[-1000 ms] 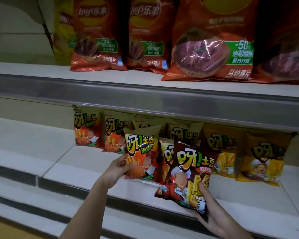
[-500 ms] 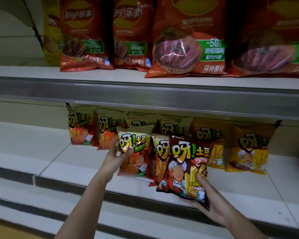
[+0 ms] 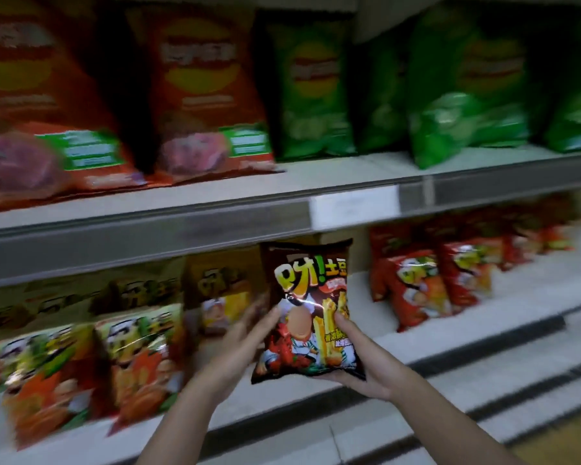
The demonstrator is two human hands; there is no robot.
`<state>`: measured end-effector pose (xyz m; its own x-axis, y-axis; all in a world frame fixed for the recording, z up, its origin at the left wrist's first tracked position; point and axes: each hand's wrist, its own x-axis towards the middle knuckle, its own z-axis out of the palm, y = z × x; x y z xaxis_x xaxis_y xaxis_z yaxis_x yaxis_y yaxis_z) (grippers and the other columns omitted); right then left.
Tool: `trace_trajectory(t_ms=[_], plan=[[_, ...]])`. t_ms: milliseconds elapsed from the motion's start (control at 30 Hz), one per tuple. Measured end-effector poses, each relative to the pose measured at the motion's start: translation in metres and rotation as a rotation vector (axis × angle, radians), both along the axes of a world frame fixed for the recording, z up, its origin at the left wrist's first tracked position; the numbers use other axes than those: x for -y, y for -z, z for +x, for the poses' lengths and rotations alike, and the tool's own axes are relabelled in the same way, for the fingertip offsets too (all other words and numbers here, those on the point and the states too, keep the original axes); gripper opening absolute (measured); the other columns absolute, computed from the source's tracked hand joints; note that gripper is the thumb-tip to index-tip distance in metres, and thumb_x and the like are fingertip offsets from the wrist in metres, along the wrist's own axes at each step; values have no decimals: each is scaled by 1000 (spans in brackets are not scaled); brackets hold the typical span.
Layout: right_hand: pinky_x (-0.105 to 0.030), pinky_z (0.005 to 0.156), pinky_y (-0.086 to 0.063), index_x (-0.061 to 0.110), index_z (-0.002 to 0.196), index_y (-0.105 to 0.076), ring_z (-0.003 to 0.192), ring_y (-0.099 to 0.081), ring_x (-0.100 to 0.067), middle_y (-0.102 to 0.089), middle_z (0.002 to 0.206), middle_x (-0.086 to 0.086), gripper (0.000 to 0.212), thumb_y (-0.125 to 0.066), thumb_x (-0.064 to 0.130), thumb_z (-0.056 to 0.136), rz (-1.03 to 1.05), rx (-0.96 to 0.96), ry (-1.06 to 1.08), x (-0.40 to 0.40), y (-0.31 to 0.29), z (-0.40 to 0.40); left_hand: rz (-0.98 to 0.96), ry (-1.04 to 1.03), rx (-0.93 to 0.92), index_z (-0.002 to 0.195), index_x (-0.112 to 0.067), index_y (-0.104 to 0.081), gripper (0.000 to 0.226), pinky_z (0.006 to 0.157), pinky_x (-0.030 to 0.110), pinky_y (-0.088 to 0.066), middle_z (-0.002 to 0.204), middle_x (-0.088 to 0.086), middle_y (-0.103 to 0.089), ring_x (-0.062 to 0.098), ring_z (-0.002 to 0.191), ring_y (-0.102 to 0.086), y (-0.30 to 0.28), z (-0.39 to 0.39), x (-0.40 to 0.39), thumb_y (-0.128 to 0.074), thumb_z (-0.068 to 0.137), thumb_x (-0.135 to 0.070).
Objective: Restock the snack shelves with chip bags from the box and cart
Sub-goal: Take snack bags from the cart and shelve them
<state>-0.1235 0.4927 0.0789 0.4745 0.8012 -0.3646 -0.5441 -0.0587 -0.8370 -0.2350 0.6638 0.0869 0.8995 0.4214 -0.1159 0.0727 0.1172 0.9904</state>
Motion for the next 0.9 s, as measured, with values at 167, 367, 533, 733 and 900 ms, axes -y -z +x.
trace_trajectory(t_ms=[167,367,533,733,900], plan=[[-33,83,-58,20,120,-58,99,-71,-21,-74,109,-7,50,-57,47,77,-104,102,156,120,-11,67,-48,109,12,116,-31,-54,29,72,32,-59,108,4,-71,22,90,-73,-3,98,115,-61,88,-29],[-36,95,-53,13,132,-54,113,-66,-27,-69,122,-11,71,-64,59,78,-156,232,291,276,-21,145,-120,218,63,117,-29,-56,32,78,39,-60,110,4,-71,22,91,-72,-3,203,260,-66,87,-23],[-42,103,-48,11,131,-54,115,-64,-28,-68,122,-12,80,-71,64,73,-193,285,420,394,-28,189,-163,352,88,110,-27,-60,49,67,34,-58,93,-2,-76,20,83,-74,-16,268,377,-72,64,-36],[-26,84,-56,16,109,-60,96,-72,-17,-77,98,-1,45,-58,50,79,-297,377,602,494,-45,233,-166,449,59,112,-20,-54,37,59,28,-58,98,7,-72,20,77,-74,-21,342,478,-71,81,-30],[-23,81,-56,24,101,-58,88,-73,-11,-76,88,6,37,-53,55,80,-371,443,741,554,-35,275,-141,534,42,110,-21,-55,42,69,37,-59,96,9,-74,26,79,-74,-22,406,542,-71,75,-36]])
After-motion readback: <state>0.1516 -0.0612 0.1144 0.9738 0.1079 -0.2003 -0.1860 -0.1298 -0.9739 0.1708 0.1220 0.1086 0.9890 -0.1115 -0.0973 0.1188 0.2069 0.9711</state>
